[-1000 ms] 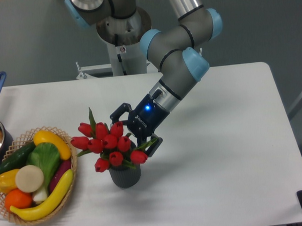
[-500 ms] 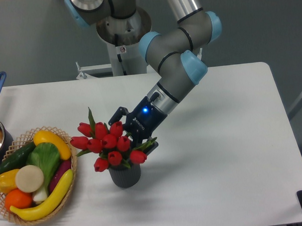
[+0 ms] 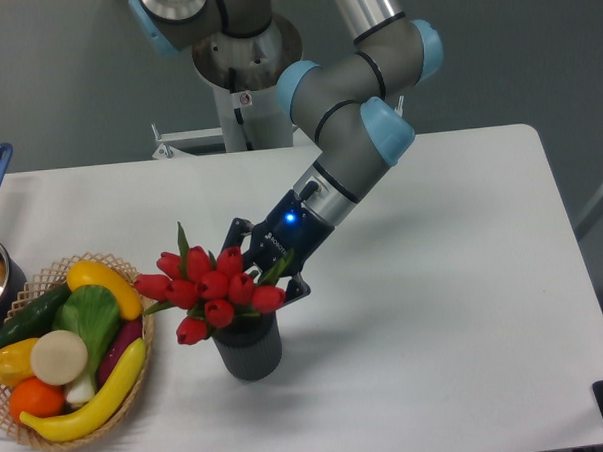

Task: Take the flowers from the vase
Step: 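Lift the gripped tulips straight up out of the grey vase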

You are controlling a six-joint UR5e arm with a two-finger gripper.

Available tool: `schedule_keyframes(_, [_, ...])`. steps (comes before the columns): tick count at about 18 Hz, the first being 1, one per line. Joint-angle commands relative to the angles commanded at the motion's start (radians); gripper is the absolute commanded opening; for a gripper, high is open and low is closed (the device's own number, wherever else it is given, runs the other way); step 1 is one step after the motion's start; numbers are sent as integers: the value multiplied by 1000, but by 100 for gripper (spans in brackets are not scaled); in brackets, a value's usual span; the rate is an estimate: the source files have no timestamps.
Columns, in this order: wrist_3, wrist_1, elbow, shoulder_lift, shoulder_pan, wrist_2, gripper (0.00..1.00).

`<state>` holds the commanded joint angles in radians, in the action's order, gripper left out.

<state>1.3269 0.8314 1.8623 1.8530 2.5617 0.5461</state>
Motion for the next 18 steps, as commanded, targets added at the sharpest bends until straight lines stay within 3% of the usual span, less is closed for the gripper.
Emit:
schedule_keyframes(6, [-115, 0, -20, -43, 8, -5, 44])
schedule_keyframes(18, [-317, 0, -69, -132, 66, -173, 44])
